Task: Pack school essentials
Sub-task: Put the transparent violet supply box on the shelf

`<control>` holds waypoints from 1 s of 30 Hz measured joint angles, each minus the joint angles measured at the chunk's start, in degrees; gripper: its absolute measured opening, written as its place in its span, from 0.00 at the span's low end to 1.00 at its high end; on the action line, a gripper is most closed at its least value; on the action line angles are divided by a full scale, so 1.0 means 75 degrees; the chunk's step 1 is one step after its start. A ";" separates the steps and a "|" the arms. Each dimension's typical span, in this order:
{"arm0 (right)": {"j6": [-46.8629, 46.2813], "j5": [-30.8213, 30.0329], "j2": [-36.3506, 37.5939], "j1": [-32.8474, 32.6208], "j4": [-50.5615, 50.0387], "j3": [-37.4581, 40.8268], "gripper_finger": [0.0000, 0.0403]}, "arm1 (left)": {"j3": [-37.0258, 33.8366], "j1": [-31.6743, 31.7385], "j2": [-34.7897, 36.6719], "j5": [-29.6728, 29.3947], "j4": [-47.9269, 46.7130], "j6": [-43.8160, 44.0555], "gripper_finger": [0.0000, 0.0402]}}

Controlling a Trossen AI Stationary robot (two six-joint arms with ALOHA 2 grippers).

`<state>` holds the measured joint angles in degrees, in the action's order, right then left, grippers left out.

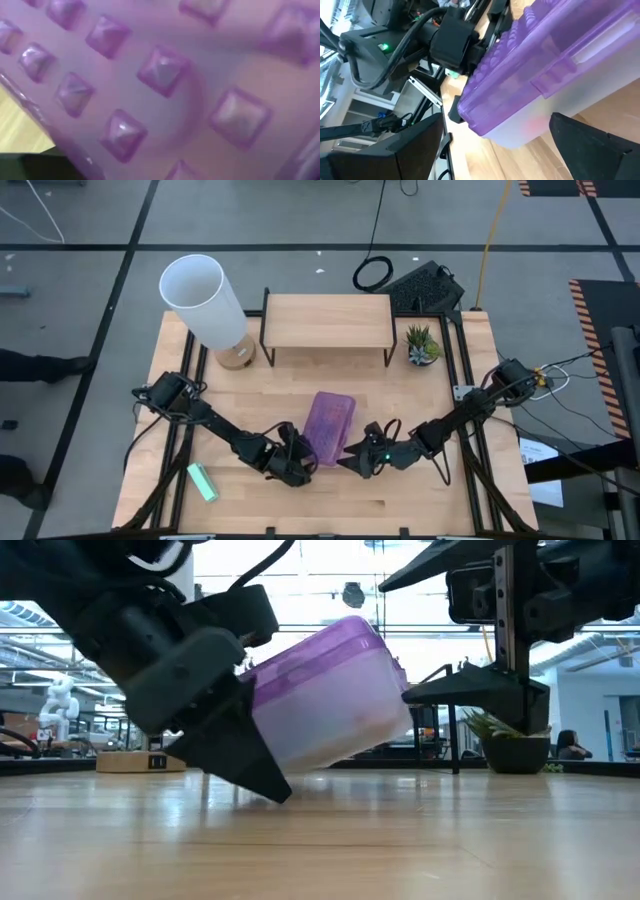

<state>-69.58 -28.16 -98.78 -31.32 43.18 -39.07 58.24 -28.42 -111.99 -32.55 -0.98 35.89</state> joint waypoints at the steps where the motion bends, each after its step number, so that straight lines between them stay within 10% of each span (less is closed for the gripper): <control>1: 0.0000 -0.0026 0.0000 -0.0023 -0.0009 0.0000 0.89 | 0.0000 -0.0006 0.0009 0.0042 -0.0006 0.0006 0.80; 16: -0.2932 -0.1480 -0.0286 -0.0393 -0.1666 0.0003 0.89 | 0.0029 0.0041 0.0059 0.0113 0.0472 0.0042 0.75; 30: -0.4413 -0.0495 -0.1000 -0.0232 -0.1329 -0.0020 0.89 | 0.0002 0.0060 0.0053 0.0540 0.0698 -0.0016 0.69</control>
<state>-102.68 -31.87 -106.28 -33.05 33.21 -39.22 58.25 -27.98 -111.59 -28.50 4.25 35.77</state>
